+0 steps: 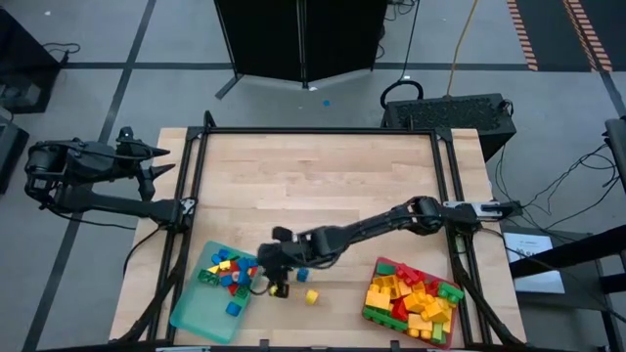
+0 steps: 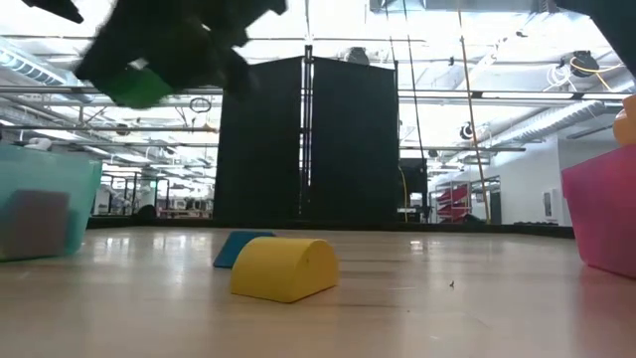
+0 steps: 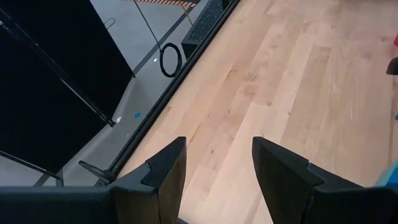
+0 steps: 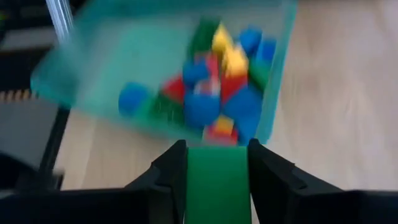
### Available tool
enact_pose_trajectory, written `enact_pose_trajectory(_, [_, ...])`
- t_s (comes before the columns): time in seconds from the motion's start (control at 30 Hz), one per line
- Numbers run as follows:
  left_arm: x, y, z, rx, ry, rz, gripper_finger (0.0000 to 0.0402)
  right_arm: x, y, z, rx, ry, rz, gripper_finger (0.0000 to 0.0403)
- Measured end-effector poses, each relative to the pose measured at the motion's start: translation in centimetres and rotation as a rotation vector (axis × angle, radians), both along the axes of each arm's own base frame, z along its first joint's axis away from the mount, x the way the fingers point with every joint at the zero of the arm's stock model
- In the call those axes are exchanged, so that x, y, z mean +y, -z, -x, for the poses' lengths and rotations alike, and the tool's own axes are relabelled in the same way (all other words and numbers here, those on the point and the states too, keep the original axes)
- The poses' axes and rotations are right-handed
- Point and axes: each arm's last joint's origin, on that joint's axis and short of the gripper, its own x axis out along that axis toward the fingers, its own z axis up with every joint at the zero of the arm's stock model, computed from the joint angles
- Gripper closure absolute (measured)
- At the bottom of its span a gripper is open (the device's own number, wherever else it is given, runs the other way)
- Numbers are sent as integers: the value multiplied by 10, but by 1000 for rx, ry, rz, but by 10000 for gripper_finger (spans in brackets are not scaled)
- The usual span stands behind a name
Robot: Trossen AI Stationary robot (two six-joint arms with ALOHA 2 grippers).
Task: Sort blocks by size
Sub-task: Put the green block into the blue bin, then put the blue block into the blue bin
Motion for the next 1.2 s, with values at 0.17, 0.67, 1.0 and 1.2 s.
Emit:
enact_pose_trajectory(0.17, [0, 0, 0, -3, -4, 4, 214, -24, -12, -22, -235, -19, 1, 285])
enact_pose_trajectory(0.67, [0, 0, 0, -4, -7, 3, 214, -32, 36, -54, -426, -159, -136, 265])
enact_pose_trajectory(1.0, [0, 0, 0, -5, -8, 4, 214, -30, 54, -55, -408, -191, -71, 175])
enact_pose_trajectory(1.2, [0, 0, 0, -4, -7, 3, 214, -38, 23, -51, -281, -94, -196, 144])
